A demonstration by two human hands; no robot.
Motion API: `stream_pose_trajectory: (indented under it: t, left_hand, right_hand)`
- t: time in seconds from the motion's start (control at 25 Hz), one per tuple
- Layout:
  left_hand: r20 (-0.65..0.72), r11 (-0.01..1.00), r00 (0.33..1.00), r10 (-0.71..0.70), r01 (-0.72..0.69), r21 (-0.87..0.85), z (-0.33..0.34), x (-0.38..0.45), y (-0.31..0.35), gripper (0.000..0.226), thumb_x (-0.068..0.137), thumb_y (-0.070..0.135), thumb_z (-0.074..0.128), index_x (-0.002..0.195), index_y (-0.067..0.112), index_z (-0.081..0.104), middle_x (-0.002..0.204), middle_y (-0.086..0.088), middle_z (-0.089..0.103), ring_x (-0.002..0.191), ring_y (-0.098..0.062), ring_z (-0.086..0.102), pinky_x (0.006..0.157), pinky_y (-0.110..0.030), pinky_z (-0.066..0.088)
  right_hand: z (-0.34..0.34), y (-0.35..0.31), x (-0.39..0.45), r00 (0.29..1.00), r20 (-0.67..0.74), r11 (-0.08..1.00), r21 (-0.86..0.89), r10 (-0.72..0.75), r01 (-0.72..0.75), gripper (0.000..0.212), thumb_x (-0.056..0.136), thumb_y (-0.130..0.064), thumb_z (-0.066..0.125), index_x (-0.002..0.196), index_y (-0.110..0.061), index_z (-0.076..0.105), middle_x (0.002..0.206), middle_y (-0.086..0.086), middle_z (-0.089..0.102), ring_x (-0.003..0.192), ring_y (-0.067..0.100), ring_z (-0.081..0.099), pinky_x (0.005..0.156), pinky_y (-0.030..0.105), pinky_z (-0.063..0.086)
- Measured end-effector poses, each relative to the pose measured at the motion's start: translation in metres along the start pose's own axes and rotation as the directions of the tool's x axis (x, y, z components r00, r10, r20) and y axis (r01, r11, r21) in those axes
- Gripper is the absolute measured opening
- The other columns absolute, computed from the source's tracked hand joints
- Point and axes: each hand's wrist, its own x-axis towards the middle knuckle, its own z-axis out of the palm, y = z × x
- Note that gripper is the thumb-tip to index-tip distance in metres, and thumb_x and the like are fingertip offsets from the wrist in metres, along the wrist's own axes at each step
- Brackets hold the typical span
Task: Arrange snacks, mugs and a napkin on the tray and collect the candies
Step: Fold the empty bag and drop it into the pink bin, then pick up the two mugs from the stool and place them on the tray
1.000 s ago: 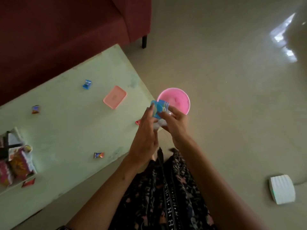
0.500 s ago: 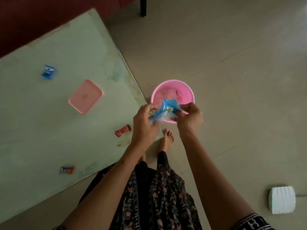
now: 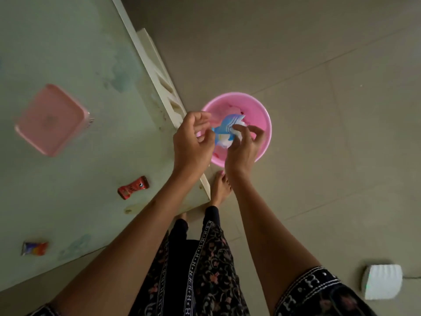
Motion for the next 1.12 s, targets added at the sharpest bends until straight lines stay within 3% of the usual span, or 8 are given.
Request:
stream_pose_trajectory:
  t: [0.08, 0.16, 0.2, 0.28, 0.44, 0.64, 0.8, 1.12]
  left_hand:
    - [0.029, 1.0, 1.0, 0.003, -0.003, -0.004, 0.003, 0.006, -0.005, 0.025, 0.08, -0.004, 0.053, 0.103, 0.007, 0.057, 0.107, -0.006, 0.065, 0.097, -0.012, 0.063, 0.075, -0.006, 0.049]
    - [0.06, 1.0, 0.998, 0.005, -0.006, 0.012, 0.001, 0.009, -0.007, 0.023, 0.081, -0.002, 0.053, 0.101, 0.008, 0.058, 0.108, -0.006, 0.065, 0.099, -0.012, 0.063, 0.074, -0.006, 0.049]
    - [0.07, 1.0, 0.998, 0.004, -0.005, 0.013, 0.0, 0.01, -0.006, 0.023, 0.081, -0.002, 0.053, 0.101, 0.009, 0.058, 0.107, -0.005, 0.066, 0.1, -0.012, 0.063, 0.075, -0.009, 0.05]
    - [0.072, 1.0, 0.997, 0.001, 0.001, -0.017, -0.003, 0.009, -0.004, 0.023, 0.081, -0.003, 0.053, 0.1, 0.008, 0.058, 0.105, -0.005, 0.066, 0.098, -0.013, 0.064, 0.083, -0.016, 0.051]
    - [-0.009, 0.997, 1.0, 0.002, -0.003, -0.074, -0.02, 0.003, 0.006, 0.021, 0.081, -0.001, 0.054, 0.099, 0.01, 0.057, 0.098, -0.002, 0.065, 0.089, -0.004, 0.063, 0.083, -0.016, 0.05]
    - [-0.108, 0.995, 0.994, 0.0, -0.011, -0.098, -0.055, -0.015, 0.031, 0.018, 0.087, 0.009, 0.052, 0.105, 0.007, 0.058, 0.107, -0.007, 0.066, 0.096, -0.011, 0.063, 0.078, -0.01, 0.05]
    - [-0.151, 0.999, 0.988, 0.036, -0.04, -0.028, -0.095, -0.048, 0.058, 0.025, 0.093, 0.012, 0.043, 0.115, 0.008, 0.056, 0.121, -0.008, 0.062, 0.11, -0.017, 0.058, 0.071, 0.006, 0.038]
    - [-0.212, 0.991, 0.969, 0.126, -0.116, 0.059, -0.201, -0.141, 0.097, 0.034, 0.098, 0.019, 0.034, 0.128, 0.008, 0.046, 0.132, -0.011, 0.055, 0.112, -0.021, 0.054, 0.078, -0.003, 0.027]
  right_hand:
    - [0.01, 0.012, 0.013, 0.969, 0.245, 0.988, -0.152, 0.005, 0.034, 0.05, 0.084, 0.01, 0.046, 0.127, -0.013, 0.053, 0.148, 0.019, 0.024, 0.131, 0.031, 0.034, 0.108, 0.015, 0.029]
    - [0.012, 0.023, 0.025, 0.806, 0.556, 0.886, -0.454, 0.2, 0.093, 0.076, 0.085, 0.008, 0.045, 0.146, -0.033, 0.026, 0.159, 0.007, -0.009, 0.146, 0.035, -0.007, 0.114, 0.061, 0.011]
    - [0.011, 0.024, 0.029, 0.73, 0.625, 0.838, -0.529, 0.277, 0.135, 0.083, 0.085, 0.008, 0.044, 0.147, -0.04, 0.017, 0.159, 0.003, -0.016, 0.144, 0.034, -0.019, 0.11, 0.067, 0.0]
    - [0.009, 0.02, 0.031, 0.709, 0.662, 0.869, -0.473, 0.241, 0.147, 0.081, 0.083, 0.009, 0.041, 0.148, -0.034, 0.02, 0.16, 0.01, 0.0, 0.147, 0.032, -0.003, 0.116, 0.059, 0.004]
    - [-0.002, -0.019, 0.013, 0.891, 0.432, 0.972, -0.231, 0.14, -0.041, 0.049, 0.09, -0.004, 0.047, 0.137, -0.019, 0.045, 0.136, 0.013, 0.054, 0.109, 0.026, 0.057, 0.094, 0.032, 0.044]
    - [-0.021, -0.077, -0.024, 0.931, 0.326, 0.987, -0.037, 0.162, -0.159, 0.033, 0.097, -0.017, 0.045, 0.129, -0.015, 0.054, 0.115, 0.008, 0.066, 0.099, 0.023, 0.06, 0.1, 0.043, 0.046]
    - [-0.044, -0.132, -0.084, 0.963, 0.264, 0.996, 0.047, 0.054, -0.069, 0.035, 0.1, -0.025, 0.038, 0.132, -0.017, 0.049, 0.126, 0.009, 0.06, 0.113, 0.025, 0.055, 0.093, 0.031, 0.041]
    - [-0.092, -0.225, -0.202, 0.958, 0.215, 0.975, 0.152, -0.191, 0.16, 0.037, 0.1, -0.034, 0.036, 0.129, -0.015, 0.049, 0.121, 0.007, 0.062, 0.107, 0.018, 0.054, 0.087, 0.03, 0.043]
